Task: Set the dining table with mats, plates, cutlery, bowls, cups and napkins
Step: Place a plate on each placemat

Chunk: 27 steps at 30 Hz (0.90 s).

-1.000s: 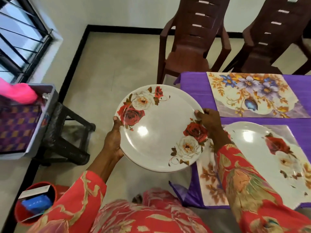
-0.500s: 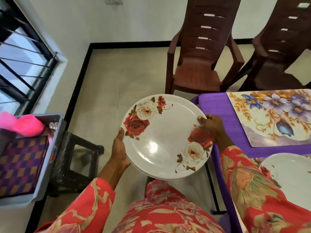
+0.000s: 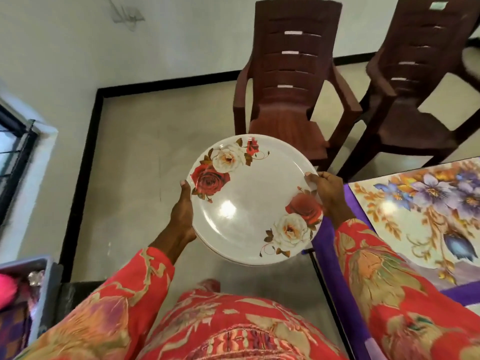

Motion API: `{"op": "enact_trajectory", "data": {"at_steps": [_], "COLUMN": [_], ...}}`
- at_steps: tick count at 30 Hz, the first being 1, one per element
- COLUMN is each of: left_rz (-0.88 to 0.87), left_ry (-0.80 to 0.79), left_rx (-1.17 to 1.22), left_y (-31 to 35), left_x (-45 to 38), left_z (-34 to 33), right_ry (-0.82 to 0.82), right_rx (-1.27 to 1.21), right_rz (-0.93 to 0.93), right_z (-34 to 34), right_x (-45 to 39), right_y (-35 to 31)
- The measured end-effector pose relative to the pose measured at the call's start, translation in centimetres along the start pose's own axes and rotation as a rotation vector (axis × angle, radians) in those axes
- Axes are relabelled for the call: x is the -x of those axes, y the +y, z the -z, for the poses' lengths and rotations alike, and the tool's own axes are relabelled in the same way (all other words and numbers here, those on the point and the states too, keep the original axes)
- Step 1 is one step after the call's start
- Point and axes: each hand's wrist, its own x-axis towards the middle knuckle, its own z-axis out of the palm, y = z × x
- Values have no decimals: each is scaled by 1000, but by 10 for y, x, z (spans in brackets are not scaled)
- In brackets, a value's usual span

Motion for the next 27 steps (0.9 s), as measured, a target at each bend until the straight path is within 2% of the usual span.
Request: {"op": "enact_trajectory", "data": {"at_steps": [5, 14, 23, 27], "left_rz": [41, 193, 333, 400], "left_ry": [-46, -352, -560, -625], "left_rx": [-86, -200, -350, -388], "left_y": [26, 69, 122, 127], "left_x": [-55, -151, -241, -270], "left_z": [-39, -123, -228, -263], "right_ry": [106, 378, 693, 777], "right_rx": [7, -70, -96, -105], "right_rz": [49, -52, -99, -116], "right_z": [13, 30, 34, 40], "right_x": [-30, -79, -130, -143], "right_y": [-16, -30, -39, -42]}}
